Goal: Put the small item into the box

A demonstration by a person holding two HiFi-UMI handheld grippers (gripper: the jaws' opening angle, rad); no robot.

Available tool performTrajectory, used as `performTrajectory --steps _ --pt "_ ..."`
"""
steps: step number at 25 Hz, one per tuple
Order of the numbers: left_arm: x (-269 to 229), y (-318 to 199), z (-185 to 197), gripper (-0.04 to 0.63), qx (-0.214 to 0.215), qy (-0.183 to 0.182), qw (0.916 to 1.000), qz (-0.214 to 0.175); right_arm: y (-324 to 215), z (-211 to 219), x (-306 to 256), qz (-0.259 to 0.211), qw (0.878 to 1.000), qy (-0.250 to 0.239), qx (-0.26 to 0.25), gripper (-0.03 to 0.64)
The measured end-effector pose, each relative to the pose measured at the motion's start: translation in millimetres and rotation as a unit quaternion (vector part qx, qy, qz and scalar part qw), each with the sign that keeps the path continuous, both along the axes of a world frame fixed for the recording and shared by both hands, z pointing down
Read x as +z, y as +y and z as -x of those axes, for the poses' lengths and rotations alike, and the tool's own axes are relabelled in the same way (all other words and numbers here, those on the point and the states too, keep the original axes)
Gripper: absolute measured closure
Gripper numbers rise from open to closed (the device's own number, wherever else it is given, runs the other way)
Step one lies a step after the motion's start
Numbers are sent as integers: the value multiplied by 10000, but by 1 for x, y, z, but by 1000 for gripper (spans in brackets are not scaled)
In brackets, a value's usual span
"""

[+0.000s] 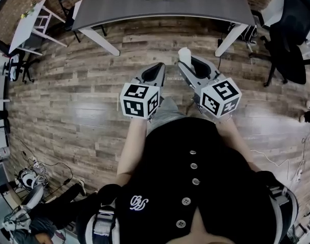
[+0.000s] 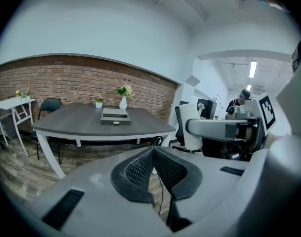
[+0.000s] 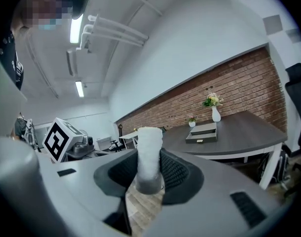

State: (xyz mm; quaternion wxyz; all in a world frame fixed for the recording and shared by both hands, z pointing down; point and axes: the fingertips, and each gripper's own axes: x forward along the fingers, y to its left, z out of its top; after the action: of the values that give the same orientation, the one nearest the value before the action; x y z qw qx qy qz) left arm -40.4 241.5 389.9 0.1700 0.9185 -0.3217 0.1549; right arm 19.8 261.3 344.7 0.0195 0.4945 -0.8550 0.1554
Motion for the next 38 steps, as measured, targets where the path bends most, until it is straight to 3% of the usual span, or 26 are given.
performTrajectory --steps 8,16,26,31,38 --pt "6 -87 -5 581 -224 80 9997 -93 -71 -22 8 -6 9999 121 82 480" --pt "4 -235 -31 581 51 336 9993 -169 -217 -33 11 -8 9987 426 264 480" --pt "-13 -404 -56 581 407 307 9984 -241 -393 -48 5 59 9971 601 462 480" --pt "-6 -448 -59 581 587 191 9979 -175 -440 -49 16 205 9965 586 560 480" --pt "9 -476 -72 581 602 168 9980 51 -467 -64 33 461 9950 673 578 480"
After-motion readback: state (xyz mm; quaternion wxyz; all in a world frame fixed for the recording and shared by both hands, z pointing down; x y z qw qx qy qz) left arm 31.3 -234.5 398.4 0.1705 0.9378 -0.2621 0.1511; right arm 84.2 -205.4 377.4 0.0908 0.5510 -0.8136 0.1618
